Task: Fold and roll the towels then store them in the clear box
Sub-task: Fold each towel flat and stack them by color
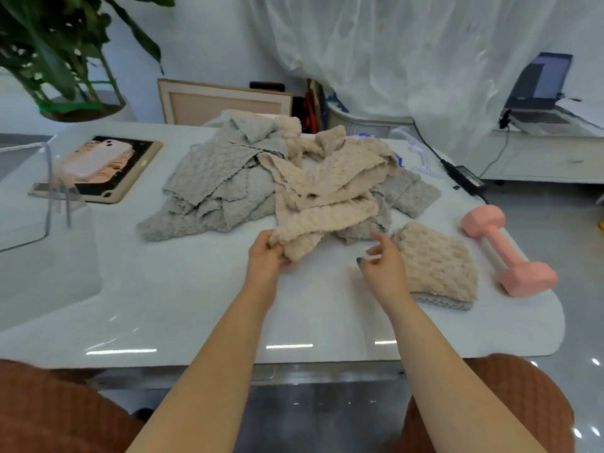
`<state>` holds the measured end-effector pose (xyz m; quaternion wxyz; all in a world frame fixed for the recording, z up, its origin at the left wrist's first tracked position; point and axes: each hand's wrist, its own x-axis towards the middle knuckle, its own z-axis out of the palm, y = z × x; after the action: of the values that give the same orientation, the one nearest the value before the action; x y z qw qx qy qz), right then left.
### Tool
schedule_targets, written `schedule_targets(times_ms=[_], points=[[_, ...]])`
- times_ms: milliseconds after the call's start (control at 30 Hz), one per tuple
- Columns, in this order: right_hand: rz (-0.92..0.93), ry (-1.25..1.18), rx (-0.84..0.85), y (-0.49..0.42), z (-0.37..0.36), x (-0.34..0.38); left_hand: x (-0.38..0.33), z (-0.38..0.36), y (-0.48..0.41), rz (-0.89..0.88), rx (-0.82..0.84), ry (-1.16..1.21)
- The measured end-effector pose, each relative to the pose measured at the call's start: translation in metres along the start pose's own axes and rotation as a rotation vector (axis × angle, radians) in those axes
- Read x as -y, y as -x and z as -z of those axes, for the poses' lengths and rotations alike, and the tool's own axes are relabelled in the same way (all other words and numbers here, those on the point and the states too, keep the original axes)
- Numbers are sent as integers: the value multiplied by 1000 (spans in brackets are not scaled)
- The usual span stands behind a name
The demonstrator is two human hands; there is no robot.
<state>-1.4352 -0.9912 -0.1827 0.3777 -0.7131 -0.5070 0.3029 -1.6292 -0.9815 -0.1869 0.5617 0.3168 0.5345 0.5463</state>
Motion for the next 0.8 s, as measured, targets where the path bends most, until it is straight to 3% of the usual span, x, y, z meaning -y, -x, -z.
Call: schedule_targets(times_ms=[100,200,300,400,533,667,800], points=[[229,179,42,0,-30,19,-26,51,11,-91,-22,-12],[368,416,122,19,-77,30,-46,112,21,-64,-69,-134],[432,300,72,40,-110,33,-53,149,32,43,-9,-202],[469,167,229,49,-123,34,-51,180,37,76,3,-310],[487,271,348,58,-111,36,-43,200,37,68,12,-445],[502,477,584,78,-100,30,-33,199,33,15,-64,-528],[568,438,373,80,-103,22,-26,204,33,-10,-190,-637]])
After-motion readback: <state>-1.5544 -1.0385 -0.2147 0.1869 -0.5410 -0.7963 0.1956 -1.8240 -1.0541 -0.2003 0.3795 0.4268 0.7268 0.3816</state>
